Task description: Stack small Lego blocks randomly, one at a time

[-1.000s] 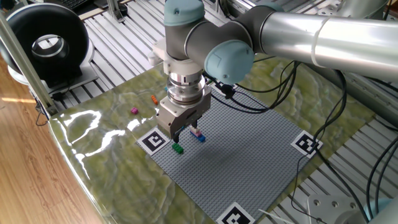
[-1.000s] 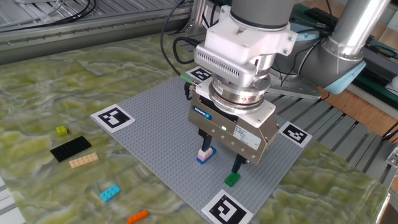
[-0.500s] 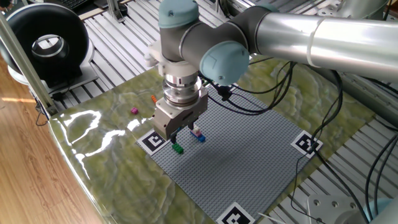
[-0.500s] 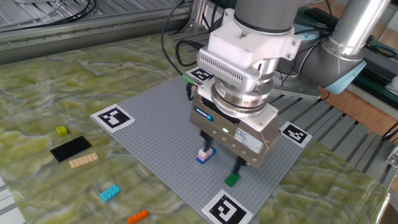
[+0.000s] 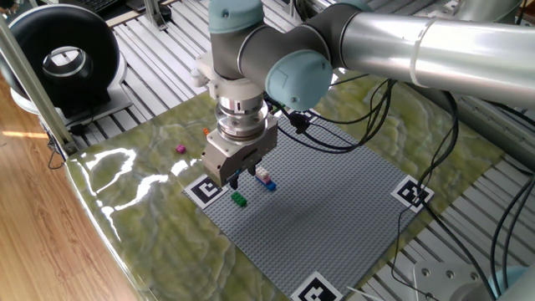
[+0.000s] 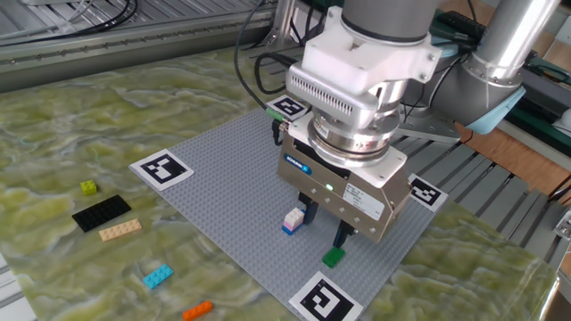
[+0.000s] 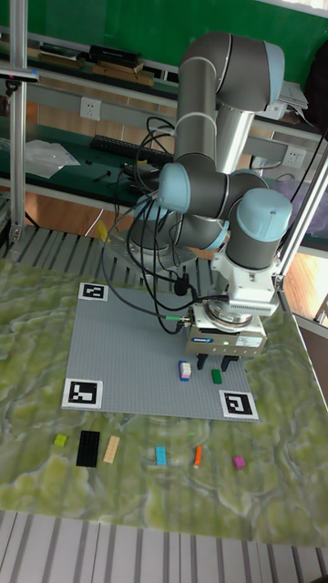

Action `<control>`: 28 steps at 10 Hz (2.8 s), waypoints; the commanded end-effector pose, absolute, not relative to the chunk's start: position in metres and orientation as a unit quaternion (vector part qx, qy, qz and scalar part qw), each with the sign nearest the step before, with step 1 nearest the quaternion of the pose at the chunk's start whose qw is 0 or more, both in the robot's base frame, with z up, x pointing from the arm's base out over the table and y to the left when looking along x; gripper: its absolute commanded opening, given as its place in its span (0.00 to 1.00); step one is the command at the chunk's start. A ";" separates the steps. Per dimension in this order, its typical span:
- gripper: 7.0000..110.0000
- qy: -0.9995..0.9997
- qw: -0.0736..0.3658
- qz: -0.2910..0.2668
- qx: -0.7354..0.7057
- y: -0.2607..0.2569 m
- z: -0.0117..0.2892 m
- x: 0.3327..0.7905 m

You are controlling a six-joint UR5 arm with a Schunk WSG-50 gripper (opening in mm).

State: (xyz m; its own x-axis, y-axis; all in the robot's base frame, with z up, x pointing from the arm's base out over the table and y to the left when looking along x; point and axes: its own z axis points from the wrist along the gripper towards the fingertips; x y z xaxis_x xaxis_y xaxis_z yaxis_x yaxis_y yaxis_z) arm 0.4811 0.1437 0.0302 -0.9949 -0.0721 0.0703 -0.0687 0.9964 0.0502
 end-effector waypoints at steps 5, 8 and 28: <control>0.36 -0.999 0.006 -0.030 0.030 0.123 0.062 0.507; 0.00 -0.998 -0.050 -0.022 0.036 0.094 0.075 0.540; 0.00 -0.997 -0.059 -0.002 0.059 0.049 0.053 0.583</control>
